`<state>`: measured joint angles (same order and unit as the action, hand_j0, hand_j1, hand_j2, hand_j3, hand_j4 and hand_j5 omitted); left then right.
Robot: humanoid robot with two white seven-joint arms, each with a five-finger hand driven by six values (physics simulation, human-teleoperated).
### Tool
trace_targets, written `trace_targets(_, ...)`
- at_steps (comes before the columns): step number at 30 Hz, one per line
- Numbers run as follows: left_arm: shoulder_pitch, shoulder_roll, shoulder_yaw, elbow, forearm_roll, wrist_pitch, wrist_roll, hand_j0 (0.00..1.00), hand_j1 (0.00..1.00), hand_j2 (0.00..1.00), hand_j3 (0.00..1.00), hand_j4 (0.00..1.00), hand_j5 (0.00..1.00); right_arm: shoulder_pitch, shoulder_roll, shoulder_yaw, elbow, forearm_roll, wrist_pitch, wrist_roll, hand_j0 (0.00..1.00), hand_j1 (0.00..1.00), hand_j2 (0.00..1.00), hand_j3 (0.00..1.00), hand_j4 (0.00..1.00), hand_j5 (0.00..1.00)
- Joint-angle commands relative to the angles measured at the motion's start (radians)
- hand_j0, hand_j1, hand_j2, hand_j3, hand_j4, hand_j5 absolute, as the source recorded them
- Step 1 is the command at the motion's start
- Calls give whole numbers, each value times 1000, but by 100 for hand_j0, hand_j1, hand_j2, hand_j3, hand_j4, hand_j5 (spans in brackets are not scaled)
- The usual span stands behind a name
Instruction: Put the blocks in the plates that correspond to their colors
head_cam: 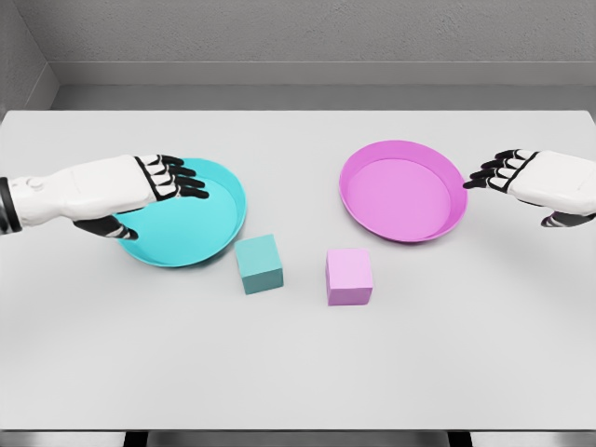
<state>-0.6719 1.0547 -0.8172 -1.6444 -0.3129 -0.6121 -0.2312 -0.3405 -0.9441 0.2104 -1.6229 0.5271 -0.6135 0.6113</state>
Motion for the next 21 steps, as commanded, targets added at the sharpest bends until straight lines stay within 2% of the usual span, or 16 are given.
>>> trace_targets(1, 0, 1, 1, 2, 8, 1, 1, 100, 100, 100, 100, 100, 100, 0, -1, 0, 0, -3, 3, 0, 100, 100, 100, 100, 100, 100)
trace_targets(3, 0, -2, 0, 0, 8, 1, 0, 100, 100, 100, 100, 100, 100, 0, 1, -2, 0, -3, 3, 0, 100, 100, 100, 100, 100, 100)
trace_targets(5, -5, -70, -7, 5, -9, 1, -25, 100, 100, 100, 100, 100, 100, -6, 1, -3, 0, -3, 3, 0, 100, 100, 100, 100, 100, 100)
trace_targets(6, -5, -136, -8, 5, -31, 1, -100, 100, 100, 100, 100, 100, 100, -8, 1, -2, 0, -3, 3, 0, 100, 100, 100, 100, 100, 100)
trace_targets(7, -5, -176, -10, 5, -54, 1, -134, 100, 100, 100, 100, 100, 100, -8, 1, -3, 1, -3, 3, 0, 100, 100, 100, 100, 100, 100)
trace_targets(12, -9, -263, -28, 8, -152, 1, -139, 100, 100, 100, 100, 100, 100, -3, -1, -5, 3, -3, 3, 0, 100, 100, 100, 100, 100, 100)
trace_targets(17, -20, -317, -37, 8, -160, 1, -140, 100, 100, 100, 100, 100, 100, 3, -2, -6, 1, -3, 3, 0, 100, 100, 100, 100, 100, 100)
trace_targets(21, -32, -328, -60, 8, -178, 1, -151, 100, 100, 100, 100, 100, 100, 0, -1, -6, 1, -3, 3, 0, 100, 100, 100, 100, 100, 100)
